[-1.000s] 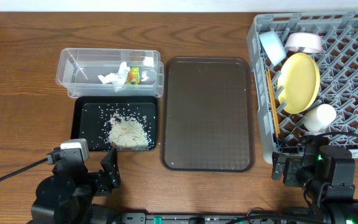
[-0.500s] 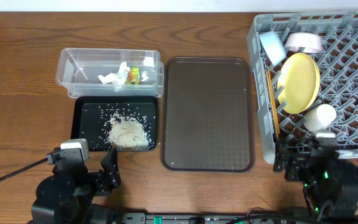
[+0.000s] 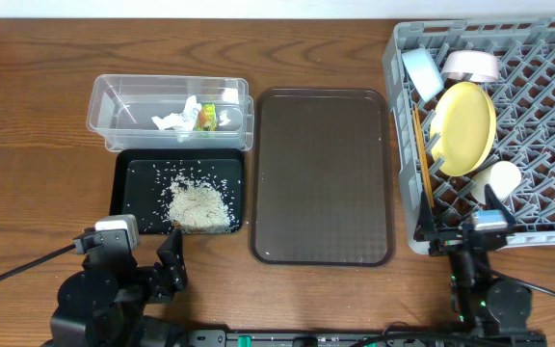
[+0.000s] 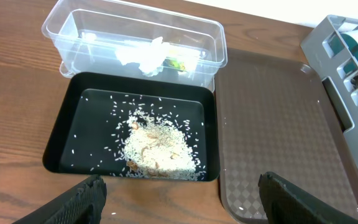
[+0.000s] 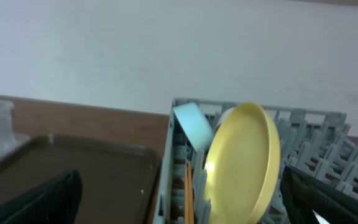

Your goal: Sort waste into correct bins and load items into the dishwasher rack

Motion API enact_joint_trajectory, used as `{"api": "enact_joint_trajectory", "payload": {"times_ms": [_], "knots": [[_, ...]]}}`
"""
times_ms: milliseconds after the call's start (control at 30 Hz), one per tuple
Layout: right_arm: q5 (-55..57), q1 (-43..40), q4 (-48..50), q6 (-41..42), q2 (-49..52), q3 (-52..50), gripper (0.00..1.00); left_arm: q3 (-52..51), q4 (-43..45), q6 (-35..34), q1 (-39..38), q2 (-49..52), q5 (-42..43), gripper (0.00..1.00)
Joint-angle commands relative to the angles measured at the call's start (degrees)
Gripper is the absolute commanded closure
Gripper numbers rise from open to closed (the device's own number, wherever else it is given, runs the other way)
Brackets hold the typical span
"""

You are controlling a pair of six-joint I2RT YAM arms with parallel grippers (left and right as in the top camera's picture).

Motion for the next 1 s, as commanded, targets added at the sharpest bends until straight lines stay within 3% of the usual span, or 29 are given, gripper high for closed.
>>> {"api": "enact_joint_trajectory", "payload": {"times_ms": [0,167,967], "knots": [[0.94,0.68,2.47,-3.69,-1.77,-3.93,0.01,-0.17,0.09,0.96,-0.17,-0.09,0.11,0.19],[1.18,0.63,-4.09,-4.63,-1.79,-4.04,0.01,-0.17,0.09,0.96,-0.17,-0.09,0.11,0.19],[0.94,0.63,-3.76,-4.61,-1.68,-4.04,0.01,-0.17,0.09,0.96,-0.17,-0.09,0.11,0.19]]}}
